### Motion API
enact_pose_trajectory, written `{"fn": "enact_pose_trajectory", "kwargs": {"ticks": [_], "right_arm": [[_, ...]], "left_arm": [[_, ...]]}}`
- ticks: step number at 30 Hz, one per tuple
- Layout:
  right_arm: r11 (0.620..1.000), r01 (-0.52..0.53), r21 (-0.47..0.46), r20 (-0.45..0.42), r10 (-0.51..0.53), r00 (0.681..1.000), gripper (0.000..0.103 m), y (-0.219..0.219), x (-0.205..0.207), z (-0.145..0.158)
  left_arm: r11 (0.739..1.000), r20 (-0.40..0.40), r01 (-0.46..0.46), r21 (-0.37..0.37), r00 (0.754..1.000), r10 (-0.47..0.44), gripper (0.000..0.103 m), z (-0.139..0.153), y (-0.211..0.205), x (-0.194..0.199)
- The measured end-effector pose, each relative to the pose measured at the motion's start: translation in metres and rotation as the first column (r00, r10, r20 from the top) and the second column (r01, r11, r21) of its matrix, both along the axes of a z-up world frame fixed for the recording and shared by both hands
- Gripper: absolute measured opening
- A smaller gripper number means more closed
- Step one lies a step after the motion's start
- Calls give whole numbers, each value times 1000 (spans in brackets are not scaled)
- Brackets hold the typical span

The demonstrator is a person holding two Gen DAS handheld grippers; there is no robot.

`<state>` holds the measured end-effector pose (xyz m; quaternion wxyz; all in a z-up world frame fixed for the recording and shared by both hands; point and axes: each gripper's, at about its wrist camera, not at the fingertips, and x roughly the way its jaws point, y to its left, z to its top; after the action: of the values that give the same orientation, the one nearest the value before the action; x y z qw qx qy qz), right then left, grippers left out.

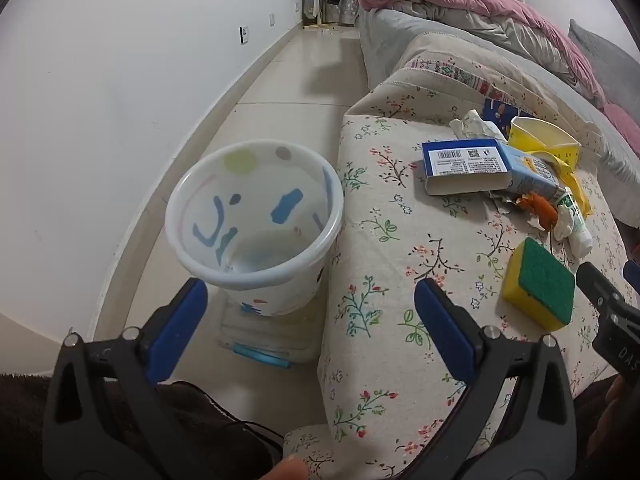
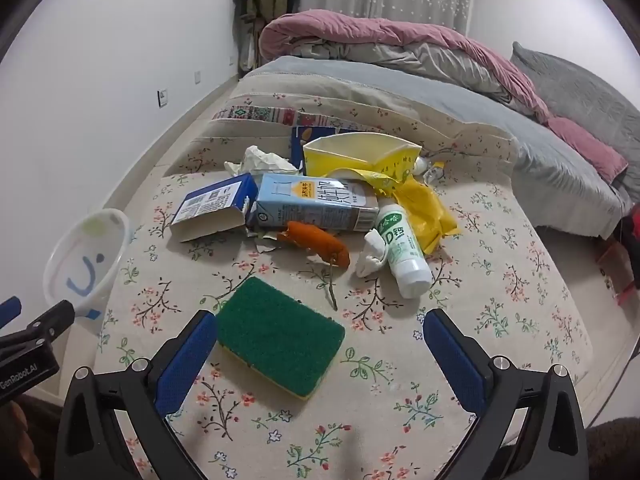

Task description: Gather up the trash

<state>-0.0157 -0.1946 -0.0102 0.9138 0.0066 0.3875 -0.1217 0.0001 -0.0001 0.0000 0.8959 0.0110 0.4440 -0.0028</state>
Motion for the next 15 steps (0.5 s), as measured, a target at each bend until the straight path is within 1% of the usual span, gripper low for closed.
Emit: {"fn": "enact_pose_trajectory", "kwargs": {"ticks": [1, 6, 9, 10, 13, 15], "right_arm": [[999, -2, 41, -9, 2, 1000, 103, -2, 0, 0], [999, -21, 37, -15, 21, 1000, 103, 1, 3, -1], [999, -32, 27, -16, 32, 999, 103, 4, 5, -2], [999, -21, 44, -3, 21, 1000, 103, 3, 3, -10], [999, -21, 48, -7, 21, 1000, 103, 4, 8, -10], [998, -22, 52, -12, 22, 1000, 103, 6, 11, -10]], "left_arm": [[1000, -2, -1, -3, 1000, 1, 103, 0, 0, 0], [1000, 2, -1, -9, 1000, 1, 103, 0, 0, 0], [1000, 2, -4, -14, 1000, 4, 103, 6, 9, 4], [1000, 2, -4, -16, 1000, 5, 103, 7, 11, 6], [1000, 3, -8, -18, 1000, 8, 103, 9, 13, 7], [1000, 15, -20, -24, 1000, 20, 103, 6, 13, 2]]}}
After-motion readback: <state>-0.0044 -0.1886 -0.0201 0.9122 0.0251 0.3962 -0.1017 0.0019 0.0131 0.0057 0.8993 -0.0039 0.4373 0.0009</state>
